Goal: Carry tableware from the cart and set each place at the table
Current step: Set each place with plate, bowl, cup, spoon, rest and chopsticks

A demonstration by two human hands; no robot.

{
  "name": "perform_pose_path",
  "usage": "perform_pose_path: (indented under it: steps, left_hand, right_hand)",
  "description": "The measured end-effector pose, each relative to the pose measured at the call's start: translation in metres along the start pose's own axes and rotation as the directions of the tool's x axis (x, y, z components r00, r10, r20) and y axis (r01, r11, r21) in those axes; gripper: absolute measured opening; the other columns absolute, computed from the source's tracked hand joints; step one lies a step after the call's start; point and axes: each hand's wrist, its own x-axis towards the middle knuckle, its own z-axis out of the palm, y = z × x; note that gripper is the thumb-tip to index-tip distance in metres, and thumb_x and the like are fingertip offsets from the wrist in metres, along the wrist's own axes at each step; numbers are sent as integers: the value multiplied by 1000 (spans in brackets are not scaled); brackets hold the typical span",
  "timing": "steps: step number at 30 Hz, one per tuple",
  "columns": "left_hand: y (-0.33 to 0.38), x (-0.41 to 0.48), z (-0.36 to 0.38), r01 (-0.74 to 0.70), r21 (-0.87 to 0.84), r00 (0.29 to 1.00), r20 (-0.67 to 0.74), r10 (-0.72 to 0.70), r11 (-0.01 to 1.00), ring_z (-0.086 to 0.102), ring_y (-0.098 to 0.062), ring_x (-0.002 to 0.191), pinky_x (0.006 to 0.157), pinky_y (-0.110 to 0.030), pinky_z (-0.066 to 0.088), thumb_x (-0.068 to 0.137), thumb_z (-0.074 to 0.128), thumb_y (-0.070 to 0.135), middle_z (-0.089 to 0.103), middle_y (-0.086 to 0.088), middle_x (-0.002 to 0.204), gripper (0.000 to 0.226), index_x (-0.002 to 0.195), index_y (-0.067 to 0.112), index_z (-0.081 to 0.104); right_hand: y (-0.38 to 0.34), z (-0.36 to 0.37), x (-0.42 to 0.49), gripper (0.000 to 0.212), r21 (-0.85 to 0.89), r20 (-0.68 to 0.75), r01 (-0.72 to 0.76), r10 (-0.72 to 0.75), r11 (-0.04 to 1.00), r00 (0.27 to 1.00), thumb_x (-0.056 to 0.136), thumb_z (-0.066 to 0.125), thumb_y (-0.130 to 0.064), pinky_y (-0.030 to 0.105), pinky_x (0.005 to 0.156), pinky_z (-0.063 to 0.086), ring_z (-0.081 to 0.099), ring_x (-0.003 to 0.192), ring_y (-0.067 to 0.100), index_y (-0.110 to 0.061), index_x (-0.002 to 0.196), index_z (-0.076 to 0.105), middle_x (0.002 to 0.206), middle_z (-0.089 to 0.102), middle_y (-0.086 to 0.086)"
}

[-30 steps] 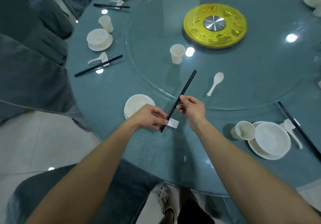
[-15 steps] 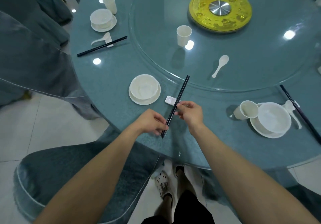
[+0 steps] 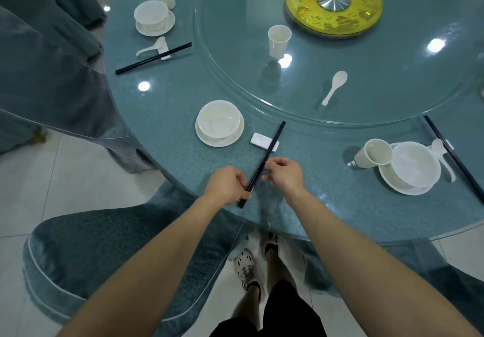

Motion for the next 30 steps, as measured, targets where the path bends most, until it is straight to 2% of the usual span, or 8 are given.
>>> perform_pose_path:
  steps: [2,4,9,11,18,21,26,30]
  left_hand:
    - [0,0,-1,-26,91,998,-54,31,995,73,-8,74,78,-32,62,70,98,34,75,14,77,29,82,30,72]
    - [-1,0,-1,-34,121,996,-73,43,992,72,-6,74,80,-33,62,74,95,34,74,15,75,24,79,31,72]
    - [0,2,-1,-55,161,998,-17,58,985,73,-7,67,79,-36,63,78,93,32,71,16,62,21,74,30,73]
    - [1,2,-1,-65,179,998,3,66,982,73,-7,68,79,-36,64,78,93,33,72,16,62,20,75,30,73]
    - [15,9,-19,-97,196,995,34,92,976,73,-7,67,77,-36,64,77,92,35,73,17,64,18,73,31,75]
    - [37,19,-38,-130,178,991,-4,133,975,70,-5,65,75,-33,62,78,90,30,70,21,61,15,73,30,76]
    - [86,46,-60,-167,193,976,-104,189,967,72,-10,72,75,-36,63,78,85,37,73,15,68,12,72,32,76]
    - [139,77,-65,-180,204,973,-105,204,962,73,-11,75,77,-35,63,79,83,39,74,14,70,15,71,32,72]
  right_hand:
    - [0,0,-1,12,-9,-4,-1,1,1000,1000,98,64,-8,25,51,46,75,66,24,-7,103,74,97,79,12]
    - [1,-1,-1,11,-19,-2,2,-2,1000,1000,98,64,-9,26,51,45,75,67,25,-10,99,74,96,79,12]
    - [-1,-4,0,12,-22,-1,0,0,1000,1000,100,62,-10,27,51,44,77,72,28,-15,94,71,92,77,9]
    - [-3,-6,1,12,-25,0,-1,1,1000,1000,100,61,-12,28,52,44,78,74,30,-16,94,71,92,77,8]
    - [-22,-21,9,12,-14,-28,12,-12,1000,1000,101,59,-13,26,50,44,76,64,22,-14,96,71,89,76,5]
    - [-45,-35,17,12,-10,-42,30,-30,1000,999,99,60,-14,31,57,47,79,74,29,-13,99,72,82,76,2]
    - [-80,-56,41,11,35,-75,67,-64,997,995,96,60,-10,31,55,43,77,64,21,-13,94,71,88,73,0]
    - [-105,-81,68,11,41,-110,70,-66,997,992,97,60,-12,30,56,44,78,67,23,-15,97,70,89,75,0]
